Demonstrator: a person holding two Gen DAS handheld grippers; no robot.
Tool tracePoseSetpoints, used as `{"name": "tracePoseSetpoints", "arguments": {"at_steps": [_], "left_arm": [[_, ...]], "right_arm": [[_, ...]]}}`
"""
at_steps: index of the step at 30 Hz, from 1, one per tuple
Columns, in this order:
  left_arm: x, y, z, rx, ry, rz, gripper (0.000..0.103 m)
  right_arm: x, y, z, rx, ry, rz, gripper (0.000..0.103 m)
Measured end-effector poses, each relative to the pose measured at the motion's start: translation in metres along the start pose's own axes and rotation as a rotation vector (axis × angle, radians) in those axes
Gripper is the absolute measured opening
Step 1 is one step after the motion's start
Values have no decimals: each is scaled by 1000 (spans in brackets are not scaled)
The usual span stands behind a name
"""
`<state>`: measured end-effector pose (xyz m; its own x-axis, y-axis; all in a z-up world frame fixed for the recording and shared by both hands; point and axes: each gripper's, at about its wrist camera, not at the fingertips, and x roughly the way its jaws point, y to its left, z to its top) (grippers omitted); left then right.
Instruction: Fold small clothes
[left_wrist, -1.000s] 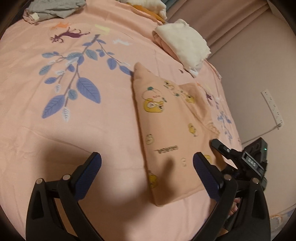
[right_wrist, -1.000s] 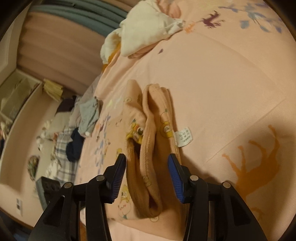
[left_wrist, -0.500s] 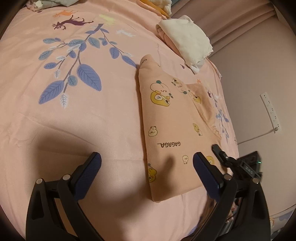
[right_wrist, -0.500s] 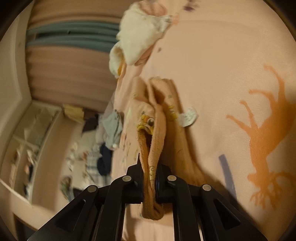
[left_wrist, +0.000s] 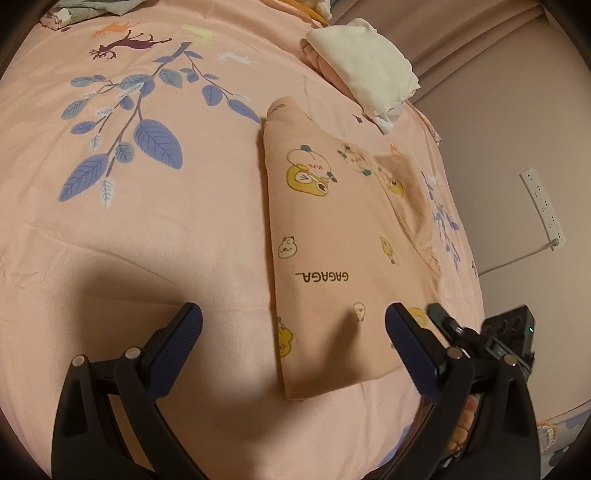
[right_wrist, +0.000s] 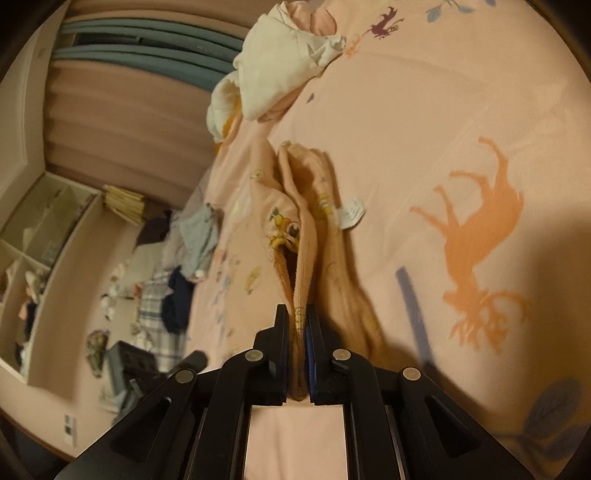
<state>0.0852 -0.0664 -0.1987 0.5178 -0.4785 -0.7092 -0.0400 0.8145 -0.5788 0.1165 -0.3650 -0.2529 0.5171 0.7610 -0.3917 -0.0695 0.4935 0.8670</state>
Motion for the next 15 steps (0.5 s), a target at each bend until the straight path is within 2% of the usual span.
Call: {"name": "tracePoseSetpoints", "arguments": {"at_steps": [2,4,7,8,11,13,15], "left_arm": [[0,1,0,-7,2,-4,99],[1,1,0,-11,3,-5,100],[2,1,0,-12,0,2,100],[2,-1,-1,-9,-3,9,100],[2,-4,-3,6,-7,21,100],[2,-5,-4,16,-6,24,100],[3,-4,-3,15,-8,20,100]], "right_arm": [[-10,7,-2,-40,-11,11,9],[-21,14,-5,-93,-10,-33,9],[-17,16,-8,-196,-1,-242,9],[-11,10,-7,-189,6,-266,9],[-5,-5,-3,-86,23,-226,9],[-10,-2,-1,-112,21,-228,9],[-16,5,1,-163,-5,-290,14]]}}
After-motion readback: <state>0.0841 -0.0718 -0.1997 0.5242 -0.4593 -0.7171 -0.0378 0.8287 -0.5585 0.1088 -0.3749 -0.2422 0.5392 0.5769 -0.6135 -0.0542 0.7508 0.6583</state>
